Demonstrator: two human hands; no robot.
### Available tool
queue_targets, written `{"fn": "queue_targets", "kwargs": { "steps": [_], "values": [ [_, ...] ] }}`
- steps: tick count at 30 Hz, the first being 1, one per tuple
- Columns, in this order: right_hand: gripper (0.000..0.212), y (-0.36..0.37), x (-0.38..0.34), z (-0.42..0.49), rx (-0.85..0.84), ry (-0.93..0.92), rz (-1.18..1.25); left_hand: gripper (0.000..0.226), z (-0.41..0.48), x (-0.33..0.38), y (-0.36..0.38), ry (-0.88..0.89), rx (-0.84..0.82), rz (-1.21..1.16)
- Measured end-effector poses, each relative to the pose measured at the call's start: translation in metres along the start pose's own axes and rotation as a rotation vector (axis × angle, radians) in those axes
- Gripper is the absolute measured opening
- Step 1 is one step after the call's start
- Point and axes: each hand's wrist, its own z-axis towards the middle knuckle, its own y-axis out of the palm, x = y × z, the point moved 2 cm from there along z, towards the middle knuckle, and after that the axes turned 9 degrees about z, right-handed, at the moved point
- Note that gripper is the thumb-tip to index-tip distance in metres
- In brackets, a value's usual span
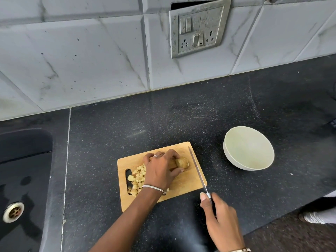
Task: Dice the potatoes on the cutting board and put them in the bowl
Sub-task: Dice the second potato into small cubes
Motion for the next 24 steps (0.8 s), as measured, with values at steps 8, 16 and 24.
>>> {"fn": "queue_targets", "kwargs": {
  "steps": [8,16,24],
  "values": [
    [0.059,0.006,-0.001,0.004,-0.080,-0.026,-0.044,0.038,-0.001,-0.001,-0.002,-0.030,0.004,-0.062],
    [0.062,0.007,0.002,0.006,-0.104,-0.021,-0.067,0.038,-0.005,-0.008,-0.011,-0.056,0.008,0.024],
    [0.050,0.010,-0.008,0.004,-0.106,-0.022,-0.058,0.049,-0.010,-0.015,-0.015,-0.039,-0.001,0.155]
  ]
}}
